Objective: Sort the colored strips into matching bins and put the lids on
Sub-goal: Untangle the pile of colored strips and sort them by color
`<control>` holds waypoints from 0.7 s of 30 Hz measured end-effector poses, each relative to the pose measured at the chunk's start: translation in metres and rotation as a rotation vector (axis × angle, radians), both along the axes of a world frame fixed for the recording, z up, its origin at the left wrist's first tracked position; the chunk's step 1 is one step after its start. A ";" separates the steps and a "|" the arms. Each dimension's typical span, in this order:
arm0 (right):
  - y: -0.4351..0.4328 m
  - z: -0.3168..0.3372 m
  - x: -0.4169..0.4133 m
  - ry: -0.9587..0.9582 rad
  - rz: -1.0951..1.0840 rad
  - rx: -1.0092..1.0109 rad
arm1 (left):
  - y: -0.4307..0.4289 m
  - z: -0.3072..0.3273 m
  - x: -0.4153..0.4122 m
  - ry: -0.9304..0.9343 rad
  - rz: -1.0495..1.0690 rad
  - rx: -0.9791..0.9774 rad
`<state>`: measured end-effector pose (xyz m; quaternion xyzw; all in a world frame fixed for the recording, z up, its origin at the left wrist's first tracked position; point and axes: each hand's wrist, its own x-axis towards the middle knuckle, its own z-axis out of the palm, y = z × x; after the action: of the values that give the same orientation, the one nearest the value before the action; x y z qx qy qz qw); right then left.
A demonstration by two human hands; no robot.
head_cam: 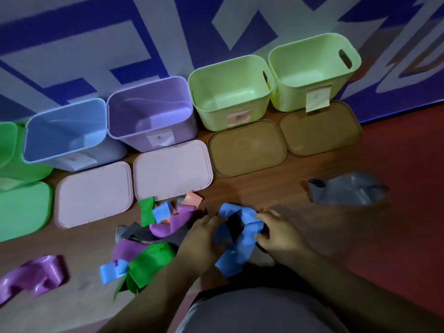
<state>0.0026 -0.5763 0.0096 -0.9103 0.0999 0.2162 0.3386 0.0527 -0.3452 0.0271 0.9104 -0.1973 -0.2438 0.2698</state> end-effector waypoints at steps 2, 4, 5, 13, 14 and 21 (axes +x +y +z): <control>0.006 -0.004 -0.001 0.020 -0.073 0.015 | 0.001 -0.003 -0.007 0.044 -0.022 0.005; 0.010 -0.007 -0.002 0.045 -0.168 0.065 | 0.001 -0.006 -0.012 0.077 -0.054 0.017; 0.012 -0.009 -0.002 0.058 -0.216 0.095 | 0.000 -0.006 -0.015 0.095 -0.072 0.030; 0.016 -0.005 0.002 0.063 -0.436 0.225 | 0.000 -0.015 -0.028 0.232 0.005 0.028; 0.012 0.000 0.004 0.034 -0.439 0.226 | -0.001 -0.013 -0.027 0.245 0.051 0.003; -0.043 0.048 0.005 -0.121 -0.474 0.244 | -0.021 0.010 0.004 0.155 0.203 -0.228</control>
<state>0.0079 -0.6196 0.0579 -0.8252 0.2630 0.0867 0.4922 0.0568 -0.3666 0.0368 0.8676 -0.1090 -0.2609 0.4091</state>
